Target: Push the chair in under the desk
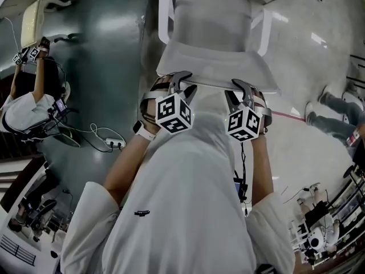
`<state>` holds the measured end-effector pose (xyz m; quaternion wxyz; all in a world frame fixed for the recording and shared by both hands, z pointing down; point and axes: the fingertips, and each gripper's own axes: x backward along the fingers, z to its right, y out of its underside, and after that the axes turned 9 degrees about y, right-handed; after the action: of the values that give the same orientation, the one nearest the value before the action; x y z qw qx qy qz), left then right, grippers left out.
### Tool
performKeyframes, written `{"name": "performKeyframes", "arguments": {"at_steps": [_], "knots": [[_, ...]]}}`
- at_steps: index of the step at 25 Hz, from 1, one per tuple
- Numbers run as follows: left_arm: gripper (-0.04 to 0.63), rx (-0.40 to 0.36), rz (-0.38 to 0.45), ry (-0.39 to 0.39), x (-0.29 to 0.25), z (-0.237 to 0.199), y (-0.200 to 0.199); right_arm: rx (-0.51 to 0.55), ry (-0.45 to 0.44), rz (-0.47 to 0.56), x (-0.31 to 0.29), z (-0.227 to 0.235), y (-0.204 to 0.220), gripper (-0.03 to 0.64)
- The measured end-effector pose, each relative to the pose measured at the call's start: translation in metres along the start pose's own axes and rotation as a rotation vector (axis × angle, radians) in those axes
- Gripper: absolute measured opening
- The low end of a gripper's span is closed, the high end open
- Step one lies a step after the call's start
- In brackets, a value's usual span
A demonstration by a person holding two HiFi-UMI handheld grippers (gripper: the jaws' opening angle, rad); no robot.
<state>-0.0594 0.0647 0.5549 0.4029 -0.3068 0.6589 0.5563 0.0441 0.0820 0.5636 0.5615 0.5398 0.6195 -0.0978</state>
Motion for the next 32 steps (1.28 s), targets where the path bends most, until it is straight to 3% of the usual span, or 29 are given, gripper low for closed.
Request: {"name": "performKeyframes", "arguments": {"at_steps": [21, 32], "knots": [[0.172, 0.054, 0.03, -0.086, -0.017, -0.077, -0.032, -0.023, 0.002, 0.056, -0.041, 0.072, -0.015, 0.16], [0.172, 0.038, 0.003, -0.034, -0.028, -0.117, -0.057, 0.021, 0.037, 0.078, -0.062, 0.115, -0.018, 0.158]]}}
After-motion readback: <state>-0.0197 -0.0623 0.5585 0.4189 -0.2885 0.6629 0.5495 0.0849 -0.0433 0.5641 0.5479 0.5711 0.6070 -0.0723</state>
